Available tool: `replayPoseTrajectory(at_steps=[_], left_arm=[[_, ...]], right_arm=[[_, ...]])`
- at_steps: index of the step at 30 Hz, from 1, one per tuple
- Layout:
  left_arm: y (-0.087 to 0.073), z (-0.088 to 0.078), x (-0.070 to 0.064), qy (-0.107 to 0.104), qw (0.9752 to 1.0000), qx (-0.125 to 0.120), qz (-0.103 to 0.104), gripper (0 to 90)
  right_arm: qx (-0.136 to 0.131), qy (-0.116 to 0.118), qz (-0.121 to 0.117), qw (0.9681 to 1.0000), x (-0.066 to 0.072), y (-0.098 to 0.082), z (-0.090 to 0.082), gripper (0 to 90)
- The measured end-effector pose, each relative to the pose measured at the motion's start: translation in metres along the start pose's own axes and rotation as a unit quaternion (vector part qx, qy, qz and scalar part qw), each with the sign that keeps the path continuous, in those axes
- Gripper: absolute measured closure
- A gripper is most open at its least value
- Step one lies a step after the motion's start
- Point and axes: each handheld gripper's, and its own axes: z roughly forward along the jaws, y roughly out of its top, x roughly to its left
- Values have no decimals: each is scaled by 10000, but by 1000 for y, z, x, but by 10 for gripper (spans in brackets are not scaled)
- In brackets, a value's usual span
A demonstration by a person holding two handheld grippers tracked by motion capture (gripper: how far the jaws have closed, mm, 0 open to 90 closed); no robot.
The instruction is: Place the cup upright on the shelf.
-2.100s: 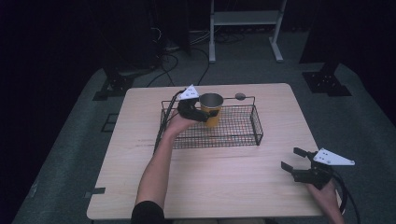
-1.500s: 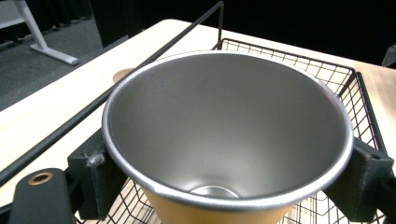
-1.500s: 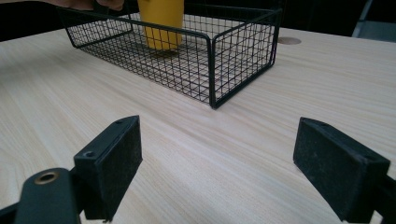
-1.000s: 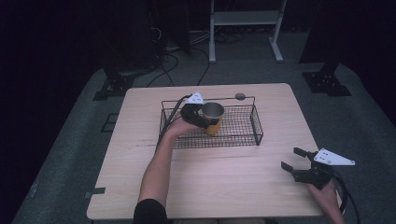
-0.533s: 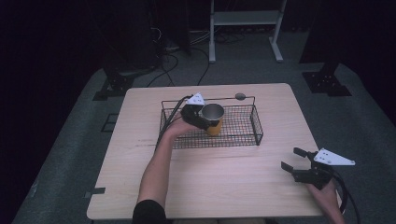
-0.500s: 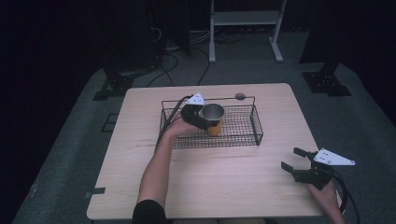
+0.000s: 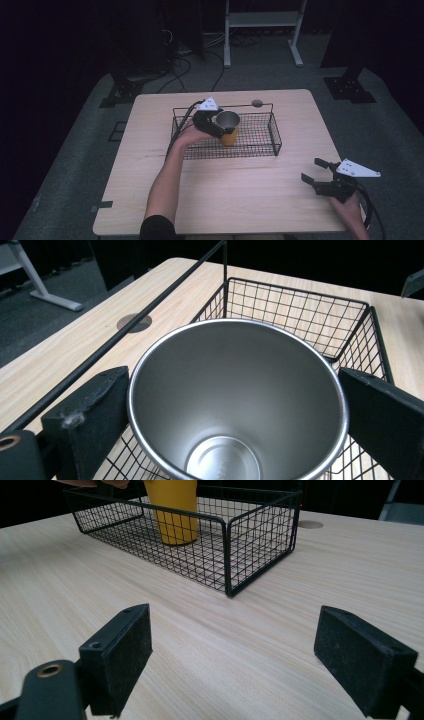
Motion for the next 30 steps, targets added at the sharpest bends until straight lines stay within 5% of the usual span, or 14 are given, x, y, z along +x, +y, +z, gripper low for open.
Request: replayPoseTrajectory(at_steps=[17,30], left_arm=[[12,-3,-3,78,9998,-136,132,20],[22,-20,-8,167,9989,-378,243,20]], right_arm=[[-37,51,26,10000,-1,0,-1,144],[-13,12,37,10000,0,0,-1,144]])
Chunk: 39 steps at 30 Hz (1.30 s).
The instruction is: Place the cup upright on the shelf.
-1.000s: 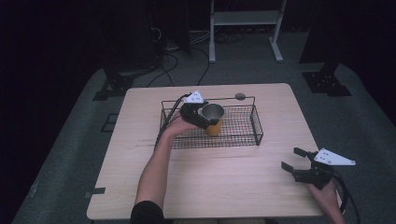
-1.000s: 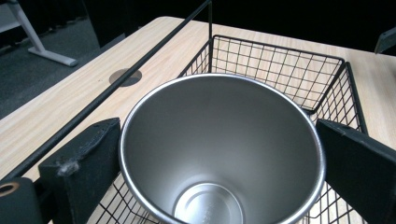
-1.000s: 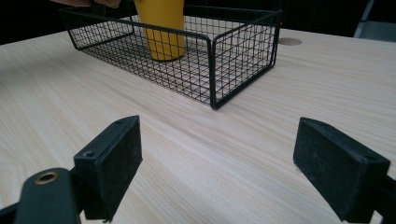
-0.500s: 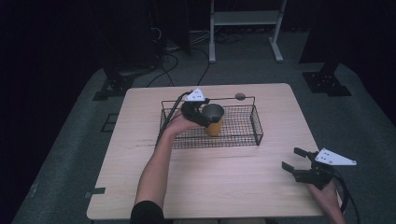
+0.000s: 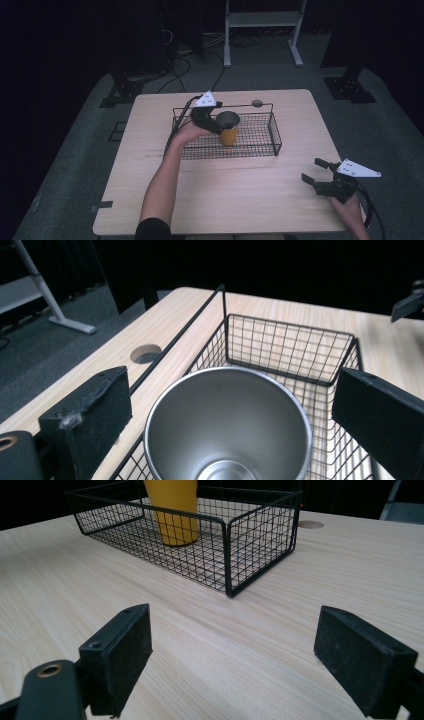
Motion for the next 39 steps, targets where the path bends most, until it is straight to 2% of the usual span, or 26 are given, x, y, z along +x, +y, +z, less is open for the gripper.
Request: replayPoseTrajectory(at_steps=[12,21,39], left_arm=[[4,-15,-7,23,9998,-188,83,20],[3,-23,-13,8,9995,-309,66,20],[-3,-40,-31,49,9988,-464,159,20]], right_arm=[[-3,-4,4,10000,0,0,0,144],[-4,-3,12,10000,0,0,0,144],[-7,-3,24,10000,0,0,0,144]])
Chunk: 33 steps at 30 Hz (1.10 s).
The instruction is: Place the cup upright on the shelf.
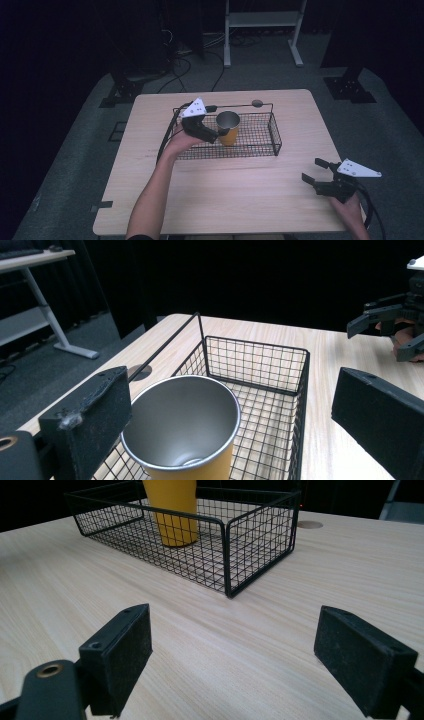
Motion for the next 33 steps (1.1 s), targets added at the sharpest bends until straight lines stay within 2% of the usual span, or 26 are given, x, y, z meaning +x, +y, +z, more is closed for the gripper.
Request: replayPoseTrajectory(at_steps=[11,16,22,33], left_arm=[[-3,-15,-15,35,9999,-145,26,20],[-5,-21,-22,46,9999,-108,-51,20],[-9,-28,-32,129,9998,-124,2,20],[-15,-40,-47,153,9997,-181,32,20]], right_arm=[[-14,-5,20,10000,0,0,0,144],[-11,-14,14,10000,0,0,0,144],[-21,-13,23,10000,0,0,0,144],[-24,-25,24,10000,0,0,0,144]])
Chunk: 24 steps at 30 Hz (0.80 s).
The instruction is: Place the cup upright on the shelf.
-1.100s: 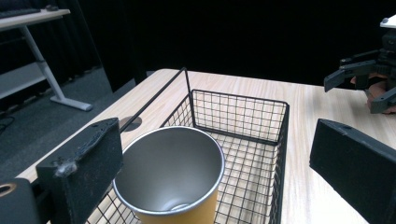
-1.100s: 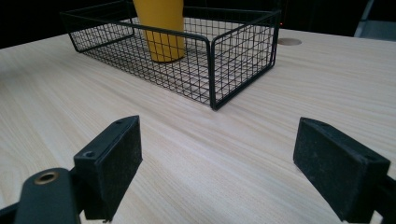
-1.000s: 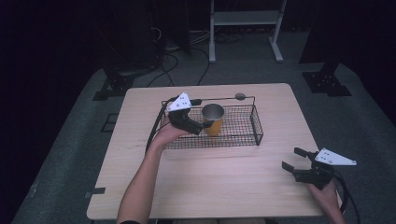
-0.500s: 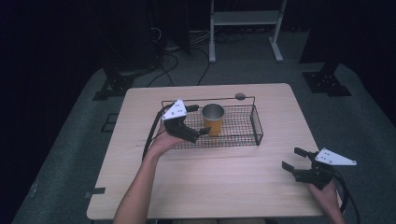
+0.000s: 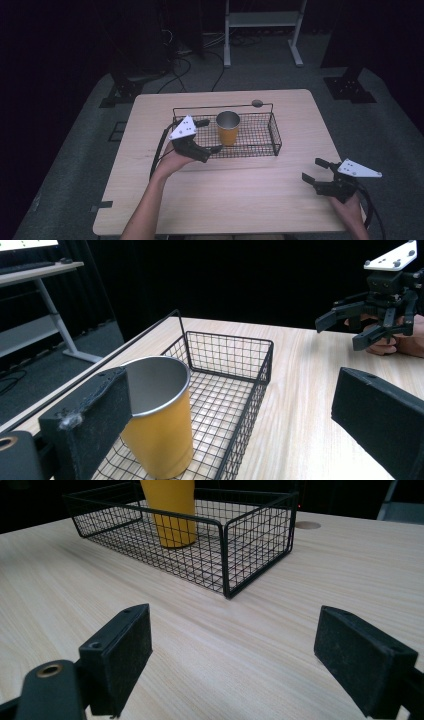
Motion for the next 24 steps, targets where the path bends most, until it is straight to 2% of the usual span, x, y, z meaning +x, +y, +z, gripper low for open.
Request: replayPoseTrajectory(at_steps=[15,24], left_arm=[[-13,-11,-16,-36,10000,-14,-86,20],[-21,-17,-22,19,9999,-1,-142,20]], right_arm=[[1,-1,2,10000,0,0,0,144],[9,-3,-3,10000,0,0,0,144]])
